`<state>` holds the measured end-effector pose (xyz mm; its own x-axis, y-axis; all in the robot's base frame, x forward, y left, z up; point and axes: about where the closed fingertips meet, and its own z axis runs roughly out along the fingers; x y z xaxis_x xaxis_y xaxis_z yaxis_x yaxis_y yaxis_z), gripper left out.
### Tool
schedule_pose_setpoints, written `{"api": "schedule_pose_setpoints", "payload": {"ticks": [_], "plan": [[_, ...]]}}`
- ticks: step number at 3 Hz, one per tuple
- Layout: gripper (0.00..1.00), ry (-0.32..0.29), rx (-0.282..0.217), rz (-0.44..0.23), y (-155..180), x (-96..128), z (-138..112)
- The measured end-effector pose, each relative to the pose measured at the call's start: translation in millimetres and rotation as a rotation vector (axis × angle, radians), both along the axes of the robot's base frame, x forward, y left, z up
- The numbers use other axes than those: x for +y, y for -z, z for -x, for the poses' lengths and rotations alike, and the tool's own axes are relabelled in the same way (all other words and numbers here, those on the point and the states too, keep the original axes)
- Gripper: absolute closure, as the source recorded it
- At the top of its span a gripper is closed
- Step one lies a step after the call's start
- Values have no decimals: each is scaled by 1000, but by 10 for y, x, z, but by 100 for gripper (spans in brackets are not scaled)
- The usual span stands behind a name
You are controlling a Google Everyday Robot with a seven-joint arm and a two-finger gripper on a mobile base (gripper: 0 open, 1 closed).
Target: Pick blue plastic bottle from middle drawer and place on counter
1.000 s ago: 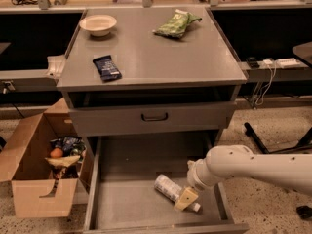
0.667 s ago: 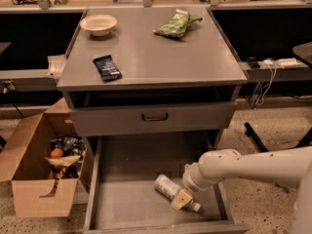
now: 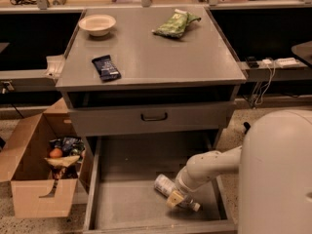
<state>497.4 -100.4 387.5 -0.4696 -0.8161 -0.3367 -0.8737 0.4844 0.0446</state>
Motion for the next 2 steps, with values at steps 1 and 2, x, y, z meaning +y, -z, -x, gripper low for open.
{"api": "schedule_pose_setpoints", "payload": {"ticks": [1,2], "plan": [[42,10,33,24,207,35,10],[73,20,17,22,168,49,-29]]}}
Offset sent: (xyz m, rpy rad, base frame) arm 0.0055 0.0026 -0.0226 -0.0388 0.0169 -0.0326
